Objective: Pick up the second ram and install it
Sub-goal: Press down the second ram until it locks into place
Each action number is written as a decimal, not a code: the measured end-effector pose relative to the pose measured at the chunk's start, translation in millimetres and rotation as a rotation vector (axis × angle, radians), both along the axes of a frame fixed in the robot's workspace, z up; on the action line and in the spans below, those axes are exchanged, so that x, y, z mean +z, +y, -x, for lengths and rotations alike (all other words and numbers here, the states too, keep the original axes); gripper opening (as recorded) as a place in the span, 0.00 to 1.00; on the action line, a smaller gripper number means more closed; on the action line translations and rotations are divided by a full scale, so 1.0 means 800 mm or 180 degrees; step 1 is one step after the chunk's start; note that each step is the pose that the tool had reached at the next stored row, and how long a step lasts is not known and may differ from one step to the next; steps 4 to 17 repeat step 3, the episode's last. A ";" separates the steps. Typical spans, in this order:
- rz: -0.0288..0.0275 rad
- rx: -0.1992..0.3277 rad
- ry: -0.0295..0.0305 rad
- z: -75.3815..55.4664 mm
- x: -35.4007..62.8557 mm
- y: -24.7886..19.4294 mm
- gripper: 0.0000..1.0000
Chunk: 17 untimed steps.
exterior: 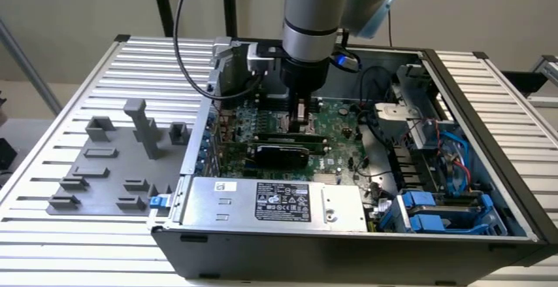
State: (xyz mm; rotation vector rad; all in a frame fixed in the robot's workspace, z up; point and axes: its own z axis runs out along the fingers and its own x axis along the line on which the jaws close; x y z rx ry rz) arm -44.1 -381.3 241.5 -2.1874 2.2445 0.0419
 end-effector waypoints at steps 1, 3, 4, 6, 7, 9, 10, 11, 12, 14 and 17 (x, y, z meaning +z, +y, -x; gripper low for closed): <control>0.0000 0.0000 0.0000 0.000 0.000 0.0000 0.00; 0.0000 0.0000 0.0000 0.000 0.000 0.0000 0.00; 0.0000 0.0000 0.0000 0.000 0.000 0.0000 0.00; 0.0000 0.0000 0.0000 0.000 0.000 0.0000 0.00; 0.0000 0.0000 0.0000 0.000 0.000 0.0000 0.00; 0.0000 0.0000 0.0000 0.000 0.000 0.0000 0.00; 0.0000 0.0000 0.0000 0.000 0.000 0.0000 0.00; 0.0000 0.0000 0.0000 0.000 0.000 0.0000 0.00; 0.0000 0.0000 0.0000 0.000 0.000 0.0000 0.00; 0.0000 0.0000 0.0000 0.000 0.000 0.0000 0.00; 0.0000 0.0000 0.0000 0.000 0.000 0.0000 0.00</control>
